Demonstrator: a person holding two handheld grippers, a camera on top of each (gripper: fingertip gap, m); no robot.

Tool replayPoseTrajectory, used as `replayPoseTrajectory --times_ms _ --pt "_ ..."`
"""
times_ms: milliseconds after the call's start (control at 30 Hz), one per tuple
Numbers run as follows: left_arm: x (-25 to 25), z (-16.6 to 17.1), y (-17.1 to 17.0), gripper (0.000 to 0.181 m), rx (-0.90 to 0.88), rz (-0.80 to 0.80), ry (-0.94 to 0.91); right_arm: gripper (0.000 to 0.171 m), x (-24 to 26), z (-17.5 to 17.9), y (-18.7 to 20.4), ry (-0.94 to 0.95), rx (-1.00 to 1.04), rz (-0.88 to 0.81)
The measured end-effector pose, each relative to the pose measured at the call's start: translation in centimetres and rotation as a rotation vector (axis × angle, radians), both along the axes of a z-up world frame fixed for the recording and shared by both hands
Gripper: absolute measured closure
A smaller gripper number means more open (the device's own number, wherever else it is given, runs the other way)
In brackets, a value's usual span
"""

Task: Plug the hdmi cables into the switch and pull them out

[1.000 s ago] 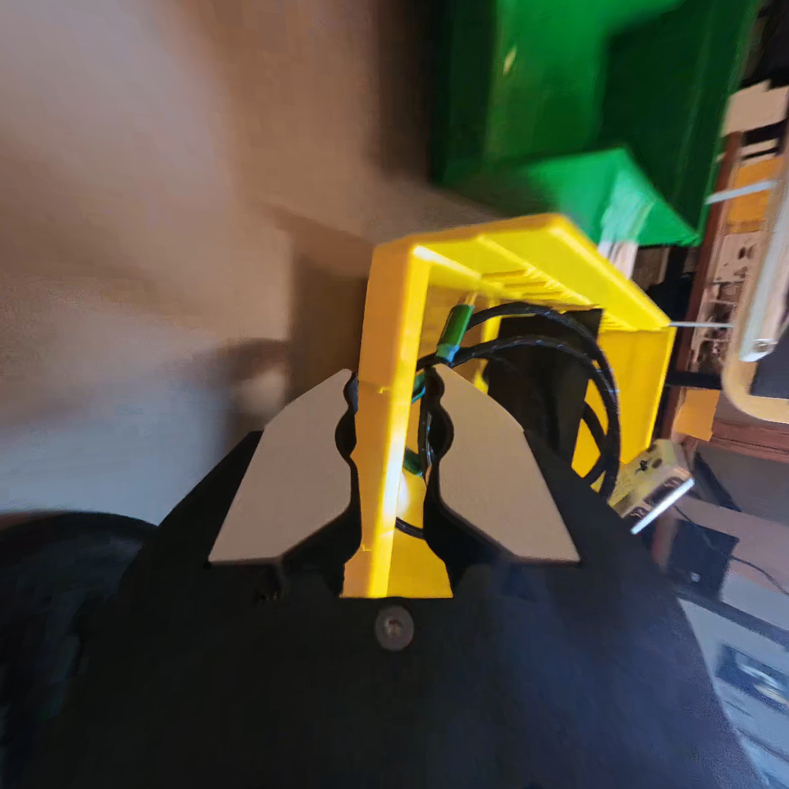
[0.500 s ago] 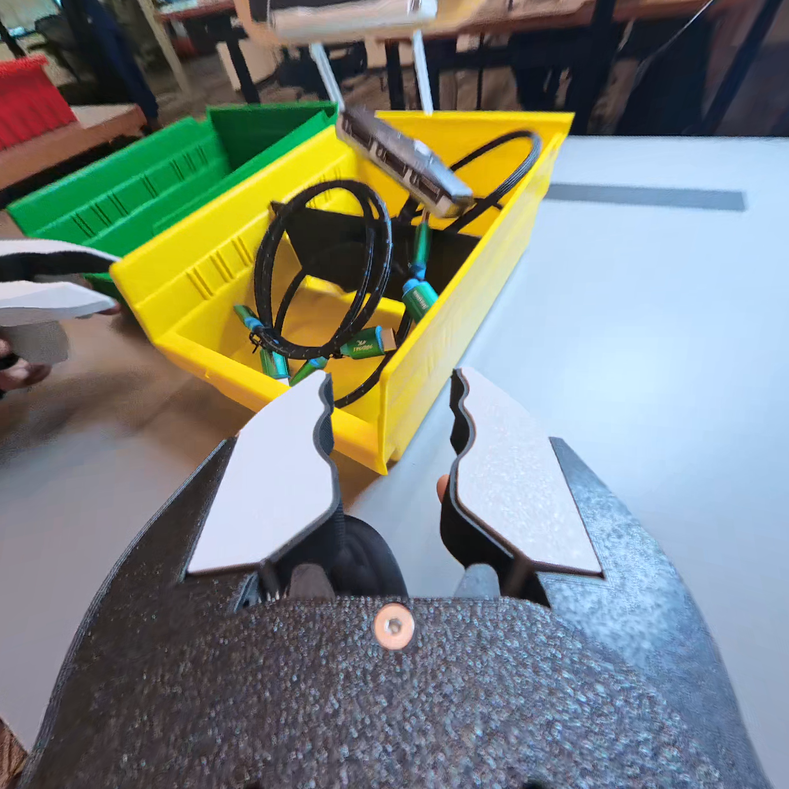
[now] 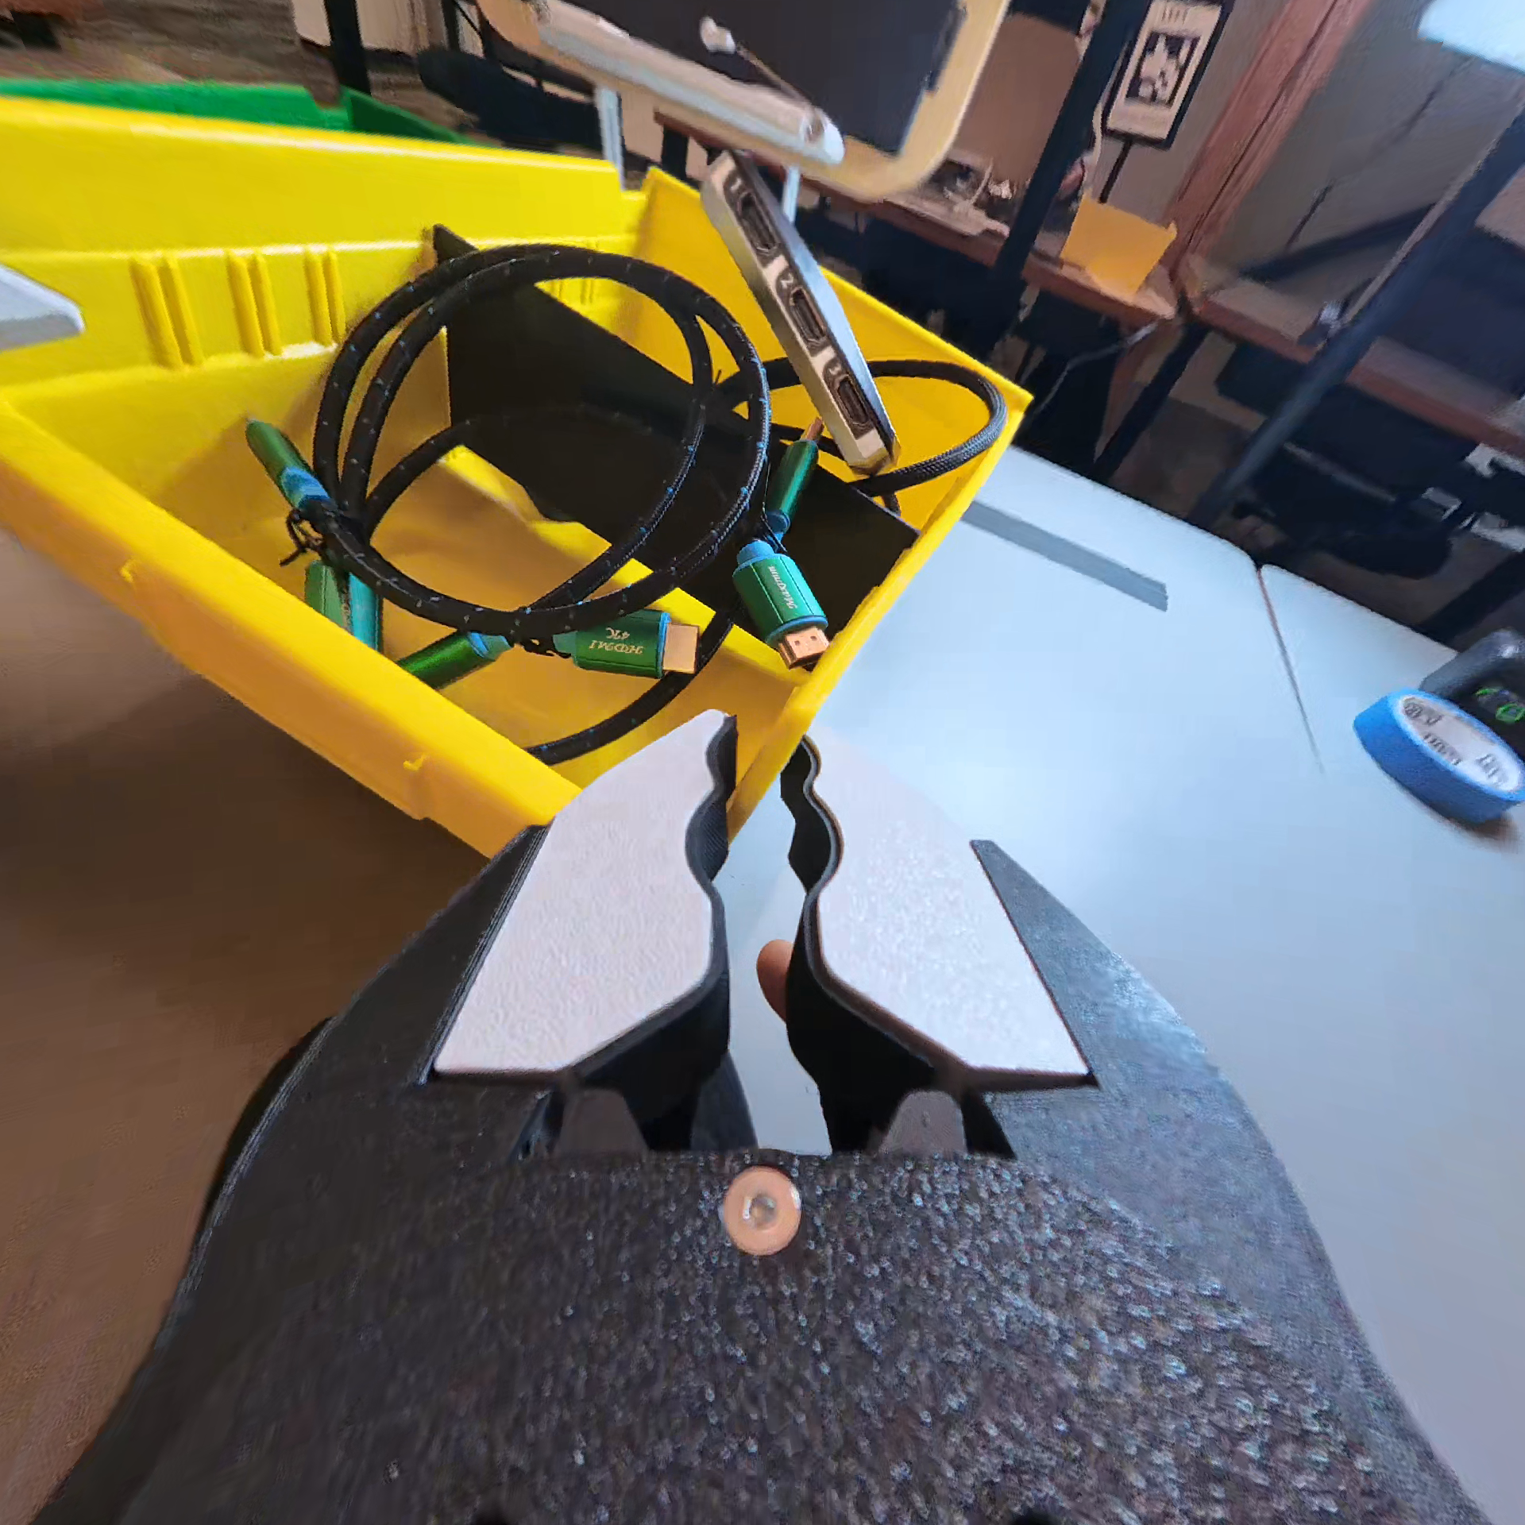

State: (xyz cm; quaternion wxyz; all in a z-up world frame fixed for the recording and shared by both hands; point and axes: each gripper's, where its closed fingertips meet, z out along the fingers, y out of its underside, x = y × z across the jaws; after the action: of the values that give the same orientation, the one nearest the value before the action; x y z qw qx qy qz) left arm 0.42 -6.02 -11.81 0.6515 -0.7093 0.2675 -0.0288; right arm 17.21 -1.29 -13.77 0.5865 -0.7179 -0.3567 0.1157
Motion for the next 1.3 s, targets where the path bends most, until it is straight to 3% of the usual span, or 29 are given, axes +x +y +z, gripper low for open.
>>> replayPoseTrajectory --times_ms 233,400,600,800,933,1100,1233,1300 --pt "-4.1 9.2 -6.5 0.163 0.233 0.060 -0.041 0.159 -4.6 8.9 -5.6 0.068 0.235 0.114" --pt "-11.3 12.7 -12.2 0.162 0.295 0.199 0.031 0.159 -13.5 11.8 -8.5 0.152 0.253 0.307" --pt "-22.5 12.9 -19.8 0.162 0.256 0.439 0.134 0.158 -26.9 11.7 -13.2 0.199 0.206 0.570" --pt "-28.3 10.3 -24.9 0.158 0.161 0.538 0.233 0.160 -34.8 6.8 -16.5 0.158 0.102 0.725" --pt "-29.7 7.4 -24.0 0.157 0.082 0.518 0.219 0.160 -36.8 2.4 -15.5 0.117 0.004 0.745" --pt "-31.6 2.4 -19.3 0.159 0.070 0.574 0.227 0.153 -36.7 -1.6 -11.1 -0.034 -0.095 0.664" --pt "-32.7 -2.3 -13.9 0.153 -0.078 0.605 0.183 0.130 -34.5 -1.1 -8.3 -0.124 -0.100 0.660" --pt "-32.9 -2.6 -12.0 0.148 -0.108 0.592 0.129 0.119 -32.7 -0.2 -6.8 -0.186 -0.083 0.652"
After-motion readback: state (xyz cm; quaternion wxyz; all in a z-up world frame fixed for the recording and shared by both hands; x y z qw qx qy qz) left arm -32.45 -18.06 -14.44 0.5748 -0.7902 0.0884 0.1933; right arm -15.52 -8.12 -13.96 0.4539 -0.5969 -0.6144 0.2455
